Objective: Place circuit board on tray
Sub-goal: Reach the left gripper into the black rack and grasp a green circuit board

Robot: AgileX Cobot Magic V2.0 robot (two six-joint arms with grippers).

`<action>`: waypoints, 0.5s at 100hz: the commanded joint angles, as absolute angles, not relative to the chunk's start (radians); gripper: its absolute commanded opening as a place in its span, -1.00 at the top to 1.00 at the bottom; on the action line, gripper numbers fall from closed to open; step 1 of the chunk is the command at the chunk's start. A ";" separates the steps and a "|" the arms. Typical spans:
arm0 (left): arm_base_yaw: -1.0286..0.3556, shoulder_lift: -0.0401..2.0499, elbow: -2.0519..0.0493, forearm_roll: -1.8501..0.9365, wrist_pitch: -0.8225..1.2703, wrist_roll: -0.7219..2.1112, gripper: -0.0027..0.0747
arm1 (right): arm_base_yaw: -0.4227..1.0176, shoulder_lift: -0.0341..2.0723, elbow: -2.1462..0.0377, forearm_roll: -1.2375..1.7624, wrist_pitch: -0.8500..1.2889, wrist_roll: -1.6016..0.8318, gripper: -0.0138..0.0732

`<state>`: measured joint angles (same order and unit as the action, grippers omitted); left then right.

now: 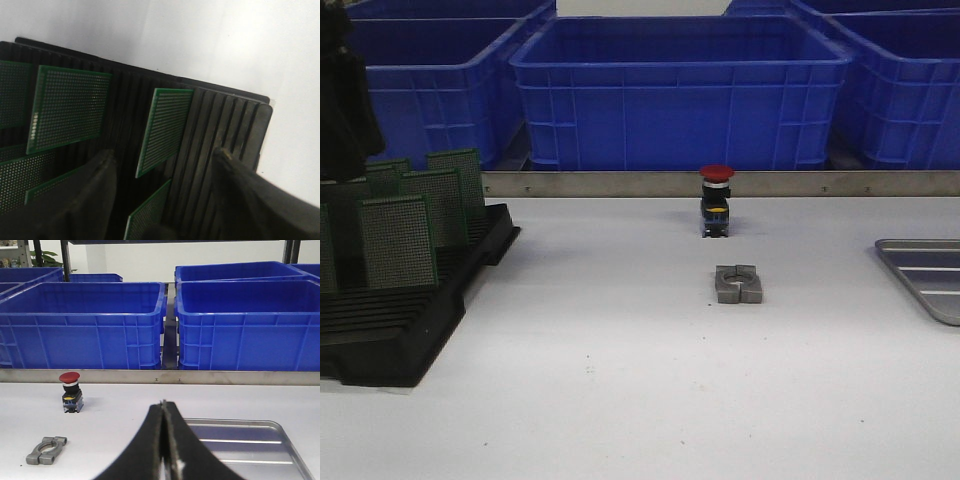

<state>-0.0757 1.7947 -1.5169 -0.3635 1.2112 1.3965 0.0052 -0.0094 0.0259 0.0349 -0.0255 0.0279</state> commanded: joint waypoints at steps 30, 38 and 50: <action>-0.077 1.803 -1.551 -0.405 1.180 1.464 -0.10 | 0.005 -0.032 0.012 0.025 -0.106 0.025 0.84; -0.077 1.807 -1.551 -0.406 1.158 1.464 -0.10 | 0.005 -0.032 0.012 0.025 -0.106 0.025 0.84; -0.077 1.816 -1.551 -0.406 1.117 1.464 -0.10 | 0.005 -0.032 0.012 0.025 -0.106 0.025 0.84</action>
